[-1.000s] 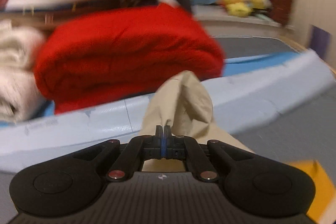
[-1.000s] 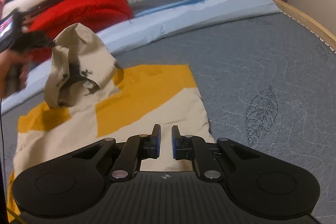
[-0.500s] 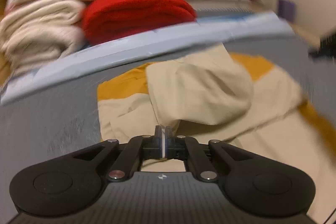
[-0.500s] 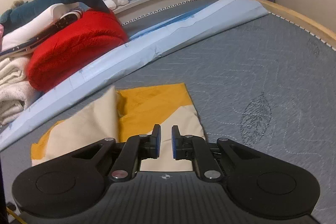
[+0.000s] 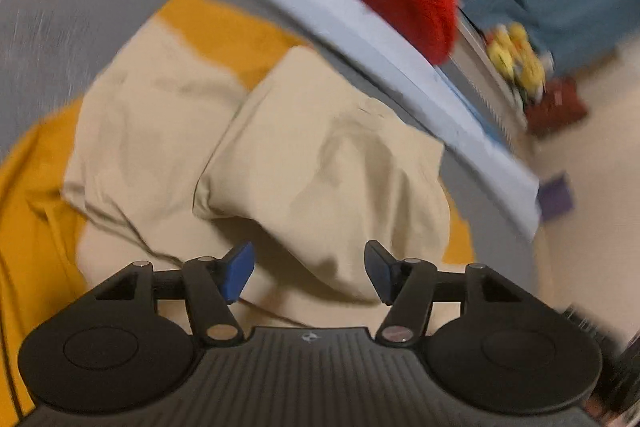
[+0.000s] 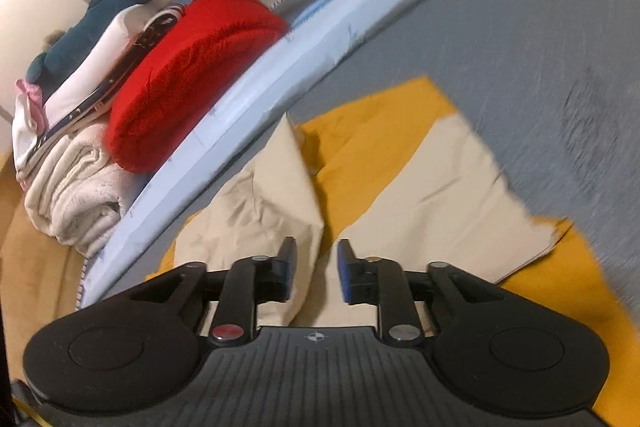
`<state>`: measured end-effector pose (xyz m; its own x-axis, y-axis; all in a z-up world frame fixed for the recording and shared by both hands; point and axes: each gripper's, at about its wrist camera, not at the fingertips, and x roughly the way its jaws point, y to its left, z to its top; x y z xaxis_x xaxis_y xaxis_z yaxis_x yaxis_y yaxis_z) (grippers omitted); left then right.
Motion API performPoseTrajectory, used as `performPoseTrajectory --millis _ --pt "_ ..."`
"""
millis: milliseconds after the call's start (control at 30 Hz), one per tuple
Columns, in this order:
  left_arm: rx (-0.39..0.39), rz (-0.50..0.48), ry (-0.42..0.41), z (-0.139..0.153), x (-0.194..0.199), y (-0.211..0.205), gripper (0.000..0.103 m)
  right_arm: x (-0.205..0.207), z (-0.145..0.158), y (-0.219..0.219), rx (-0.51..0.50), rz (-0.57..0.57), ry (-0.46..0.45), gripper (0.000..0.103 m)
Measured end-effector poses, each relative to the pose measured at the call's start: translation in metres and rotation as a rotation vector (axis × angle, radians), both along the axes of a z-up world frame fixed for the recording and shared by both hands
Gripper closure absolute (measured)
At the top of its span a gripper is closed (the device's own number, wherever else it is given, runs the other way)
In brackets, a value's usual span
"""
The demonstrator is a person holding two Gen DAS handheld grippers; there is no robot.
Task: Fold large clothes
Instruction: 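Grasp the jacket hem with both grippers and lift it toward the hood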
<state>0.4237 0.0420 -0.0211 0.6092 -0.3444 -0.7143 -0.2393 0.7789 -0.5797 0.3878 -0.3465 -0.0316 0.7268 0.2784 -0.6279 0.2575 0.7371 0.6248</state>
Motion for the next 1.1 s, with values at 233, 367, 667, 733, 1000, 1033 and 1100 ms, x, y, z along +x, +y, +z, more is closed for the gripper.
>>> performPoseTrajectory --millis 233,367,667,733,1000,1033,1100 --pt "-0.189 0.131 0.062 -0.03 0.017 0.045 0.038 0.025 -0.038 0.035 0.094 0.028 0.067 0.064" --pt "-0.208 0.115 0.049 -0.035 0.022 0.054 0.042 0.036 -0.055 0.049 0.137 0.057 0.091 0.064" --pt "-0.098 0.081 -0.128 -0.019 0.033 0.049 0.102 0.02 -0.031 0.057 0.153 0.048 -0.106 0.102" --pt "-0.057 0.051 -0.247 0.003 0.028 0.044 0.102 0.001 0.004 0.066 0.057 0.076 -0.27 0.102" --pt "0.015 0.005 -0.002 -0.03 0.035 0.048 0.099 -0.021 -0.029 0.1 -0.152 0.068 0.087 0.103" --pt "0.039 0.015 0.067 -0.042 0.036 0.05 0.087 -0.019 -0.043 0.1 -0.138 0.075 0.151 0.103" --pt "0.043 0.049 0.104 -0.05 0.036 0.056 0.074 -0.013 -0.066 0.101 -0.131 0.092 0.261 0.103"
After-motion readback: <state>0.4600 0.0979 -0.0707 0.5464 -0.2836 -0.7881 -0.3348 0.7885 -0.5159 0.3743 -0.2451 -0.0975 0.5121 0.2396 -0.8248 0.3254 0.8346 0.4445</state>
